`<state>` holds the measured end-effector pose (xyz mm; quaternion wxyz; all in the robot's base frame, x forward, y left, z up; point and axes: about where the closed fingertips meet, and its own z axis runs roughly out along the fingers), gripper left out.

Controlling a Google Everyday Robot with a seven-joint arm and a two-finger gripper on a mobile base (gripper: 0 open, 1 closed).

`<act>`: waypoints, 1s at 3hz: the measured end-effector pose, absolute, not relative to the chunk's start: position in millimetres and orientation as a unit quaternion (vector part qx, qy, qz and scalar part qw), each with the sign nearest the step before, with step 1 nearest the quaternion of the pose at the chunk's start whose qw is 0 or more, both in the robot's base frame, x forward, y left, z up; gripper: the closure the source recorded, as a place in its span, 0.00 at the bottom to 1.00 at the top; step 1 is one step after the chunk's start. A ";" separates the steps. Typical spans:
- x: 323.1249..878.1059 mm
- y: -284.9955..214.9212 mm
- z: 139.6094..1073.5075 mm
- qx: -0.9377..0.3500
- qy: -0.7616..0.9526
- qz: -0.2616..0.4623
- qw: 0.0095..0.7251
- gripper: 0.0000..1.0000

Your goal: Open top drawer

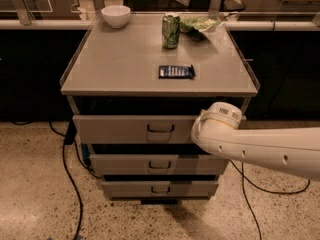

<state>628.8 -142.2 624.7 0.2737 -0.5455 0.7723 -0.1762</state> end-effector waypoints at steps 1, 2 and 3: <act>628.8 -142.2 624.7 -0.546 0.772 -0.176 0.274 1.00; 628.8 -142.2 628.0 -0.546 0.772 -0.176 0.274 1.00; 622.7 -147.2 635.6 -0.546 0.772 -0.174 0.274 1.00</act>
Offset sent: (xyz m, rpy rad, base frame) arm -0.0075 -0.0069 0.0108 0.0085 0.0255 0.0297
